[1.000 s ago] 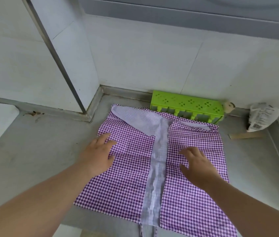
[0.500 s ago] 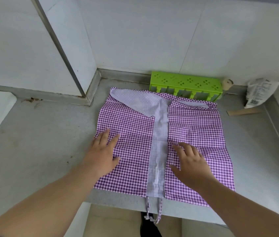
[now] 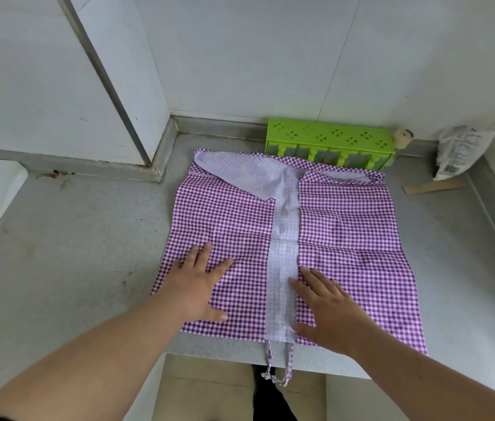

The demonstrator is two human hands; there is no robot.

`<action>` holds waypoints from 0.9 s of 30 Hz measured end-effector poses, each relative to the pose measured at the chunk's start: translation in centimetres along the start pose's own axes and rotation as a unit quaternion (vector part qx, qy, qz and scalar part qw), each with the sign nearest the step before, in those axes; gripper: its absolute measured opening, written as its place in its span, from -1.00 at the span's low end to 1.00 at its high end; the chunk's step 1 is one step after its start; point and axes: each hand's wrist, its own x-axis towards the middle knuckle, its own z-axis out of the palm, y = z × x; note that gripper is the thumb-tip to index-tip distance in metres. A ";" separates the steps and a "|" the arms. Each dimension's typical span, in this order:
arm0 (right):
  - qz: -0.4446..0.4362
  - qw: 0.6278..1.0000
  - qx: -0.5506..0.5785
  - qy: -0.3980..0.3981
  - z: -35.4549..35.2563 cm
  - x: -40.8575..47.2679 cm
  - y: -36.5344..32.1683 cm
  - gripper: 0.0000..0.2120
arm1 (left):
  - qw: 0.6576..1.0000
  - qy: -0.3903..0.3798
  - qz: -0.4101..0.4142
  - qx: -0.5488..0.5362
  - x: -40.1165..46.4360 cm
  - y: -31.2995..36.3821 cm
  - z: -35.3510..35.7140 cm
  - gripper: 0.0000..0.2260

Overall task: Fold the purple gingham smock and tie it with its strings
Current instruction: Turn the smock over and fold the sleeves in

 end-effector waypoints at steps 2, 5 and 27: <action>0.009 1.000 0.003 -0.009 -0.5 0.1 -0.2 -0.14 | 1.000 -0.005 0.004 0.010 0.3 0.1 0.1 0.14; 0.012 0.999 0.001 0.034 -2.3 1.2 -0.6 -0.28 | 0.997 0.064 0.030 0.020 0.7 0.1 -0.8 0.12; -0.136 0.984 0.003 0.116 -6.3 8.3 -4.5 -0.48 | 0.998 0.052 0.026 -0.001 4.2 0.8 -1.6 0.17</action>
